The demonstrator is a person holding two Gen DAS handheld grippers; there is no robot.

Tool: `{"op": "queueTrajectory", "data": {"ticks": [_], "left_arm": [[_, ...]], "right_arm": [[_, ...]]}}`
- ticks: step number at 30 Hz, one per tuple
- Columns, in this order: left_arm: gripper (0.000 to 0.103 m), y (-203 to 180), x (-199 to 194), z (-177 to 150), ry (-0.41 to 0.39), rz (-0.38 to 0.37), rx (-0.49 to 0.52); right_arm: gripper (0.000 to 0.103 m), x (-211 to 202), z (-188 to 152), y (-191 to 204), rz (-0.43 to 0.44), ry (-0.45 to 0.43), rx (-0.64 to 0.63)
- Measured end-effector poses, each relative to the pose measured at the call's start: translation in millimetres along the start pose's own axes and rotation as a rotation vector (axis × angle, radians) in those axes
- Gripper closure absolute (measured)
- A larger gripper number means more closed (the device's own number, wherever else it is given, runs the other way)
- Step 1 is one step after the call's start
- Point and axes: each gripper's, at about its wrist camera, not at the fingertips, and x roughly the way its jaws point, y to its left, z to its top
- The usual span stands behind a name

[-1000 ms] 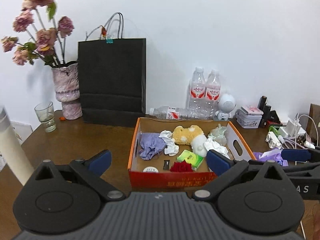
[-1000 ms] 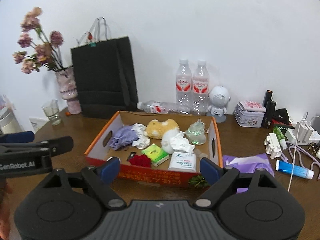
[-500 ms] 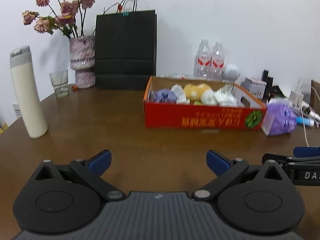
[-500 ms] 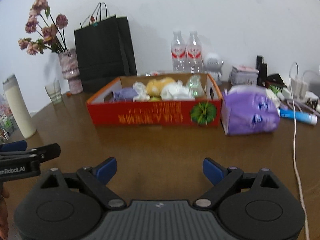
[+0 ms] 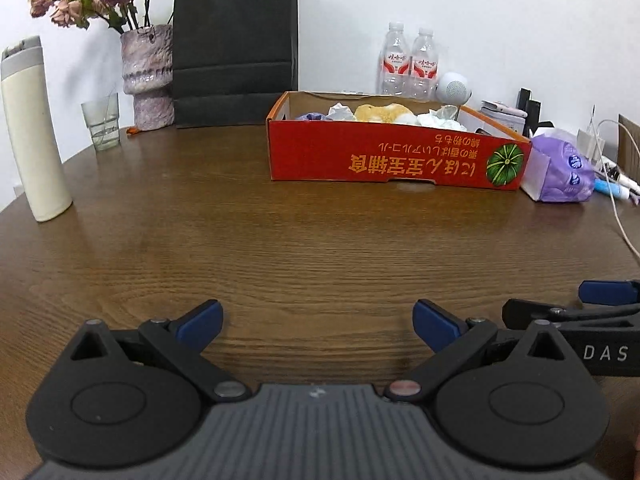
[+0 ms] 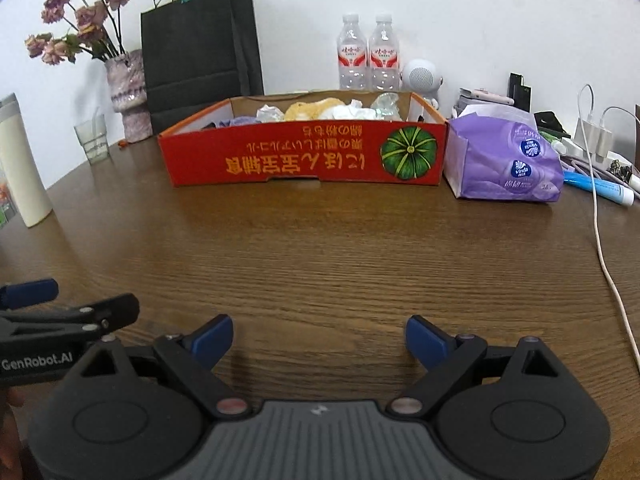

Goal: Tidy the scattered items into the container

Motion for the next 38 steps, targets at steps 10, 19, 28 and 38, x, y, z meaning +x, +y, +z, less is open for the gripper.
{"op": "queueTrajectory", "data": {"ticks": [10, 19, 28, 38], "left_arm": [[0.000, 1, 16, 3, 0.077, 0.014, -0.019], [0.000, 1, 18, 3, 0.084, 0.016, -0.004], [0.000, 1, 18, 2, 0.084, 0.001, 0.009], [0.000, 1, 18, 2, 0.084, 0.002, 0.010]], "right_arm": [[0.001, 8, 1, 3, -0.022, 0.004, -0.034], [0.000, 10, 1, 3, -0.040, 0.013, -0.039], [0.000, 7, -2, 2, -0.044, 0.013, -0.036], [0.000, 9, -1, 0, -0.050, 0.012, -0.031]]}}
